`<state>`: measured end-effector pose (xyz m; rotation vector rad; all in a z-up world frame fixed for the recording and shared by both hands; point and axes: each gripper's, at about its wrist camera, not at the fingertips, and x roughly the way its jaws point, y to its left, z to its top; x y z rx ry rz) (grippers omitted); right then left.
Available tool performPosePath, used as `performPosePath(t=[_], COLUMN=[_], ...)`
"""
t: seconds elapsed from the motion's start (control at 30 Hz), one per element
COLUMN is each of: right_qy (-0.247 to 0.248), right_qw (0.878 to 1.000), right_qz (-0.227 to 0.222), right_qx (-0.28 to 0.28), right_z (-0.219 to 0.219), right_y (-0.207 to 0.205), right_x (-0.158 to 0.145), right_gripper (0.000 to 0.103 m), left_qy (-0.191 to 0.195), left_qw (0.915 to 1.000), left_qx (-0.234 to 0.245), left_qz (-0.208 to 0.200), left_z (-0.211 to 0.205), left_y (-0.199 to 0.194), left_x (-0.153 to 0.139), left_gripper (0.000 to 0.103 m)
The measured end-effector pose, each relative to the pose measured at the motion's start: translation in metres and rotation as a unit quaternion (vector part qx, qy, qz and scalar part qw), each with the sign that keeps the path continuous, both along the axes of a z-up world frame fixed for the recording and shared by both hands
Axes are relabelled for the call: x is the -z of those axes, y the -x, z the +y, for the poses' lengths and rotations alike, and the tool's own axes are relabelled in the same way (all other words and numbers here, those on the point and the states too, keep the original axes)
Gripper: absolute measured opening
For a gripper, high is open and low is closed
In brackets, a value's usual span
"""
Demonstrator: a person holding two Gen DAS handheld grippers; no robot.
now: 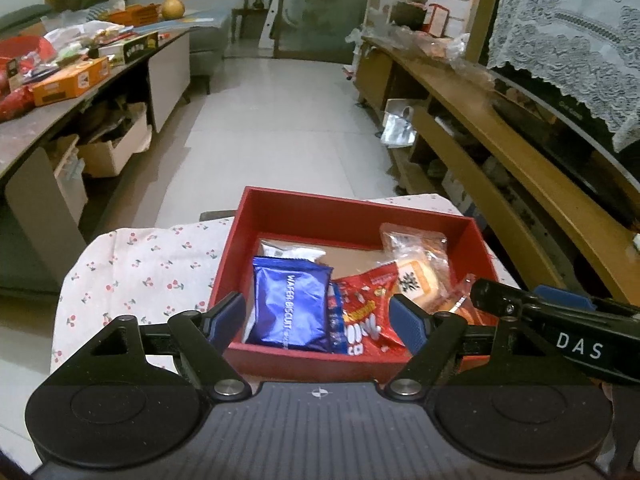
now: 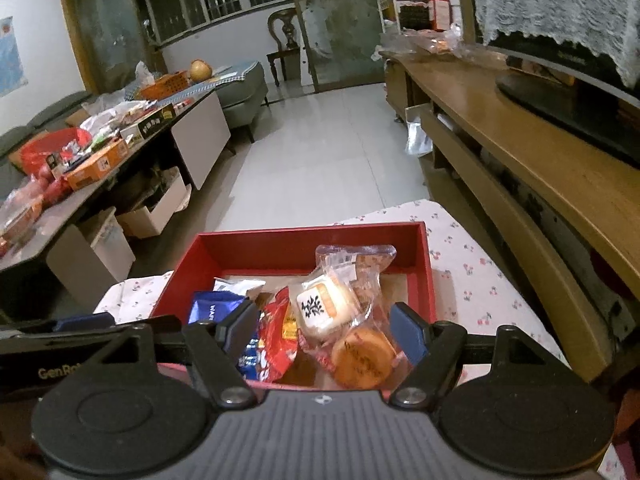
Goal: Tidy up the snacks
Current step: 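Open both tools to release the snacks and withdraw from the box, then lower the left tool onto the white jujube bag while the right tool reaches the Kaprons wafer pack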
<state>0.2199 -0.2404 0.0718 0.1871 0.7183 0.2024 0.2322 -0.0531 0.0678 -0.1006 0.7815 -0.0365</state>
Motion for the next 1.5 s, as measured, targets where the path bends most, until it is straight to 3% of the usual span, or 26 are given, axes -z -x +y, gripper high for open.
performPosePath(t=[0.3,0.57,1.0,1.33,1.43,1.5], right_qy=[0.0,0.013,0.054,0.064,0.083,0.118], right_qw=[1.0,0.997,0.987,0.981,0.977,0.975], right_qz=[0.01,0.067,0.153,0.181,0.192,0.183], right_qx=[0.009,0.018,-0.009,-0.022,-0.031,-0.046], right_z=[-0.011,-0.026,-0.014,0.0,0.003,0.011], right_y=[0.041,0.067,0.037,0.011,0.008,0.012], right_x=[0.001,0.027,0.079,0.103,0.109,0.109], right_gripper=[0.079,0.079,0.079,0.079,0.078,0.071], left_qy=[-0.002,-0.024,-0.034,-0.058,-0.044,-0.031], left_qw=[0.9993,0.9953,0.9878,0.9848,0.9855,0.9849], left_qx=[0.036,0.08,0.071,0.048,0.047,0.053], left_qz=[0.014,0.049,0.135,0.156,0.157,0.162], left_z=[-0.014,-0.033,-0.027,-0.022,-0.02,-0.023], left_y=[0.027,0.041,0.01,-0.008,-0.011,-0.013], left_x=[0.009,0.032,0.084,0.099,0.1,0.102], left_gripper=[0.083,0.084,0.084,0.083,0.085,0.086])
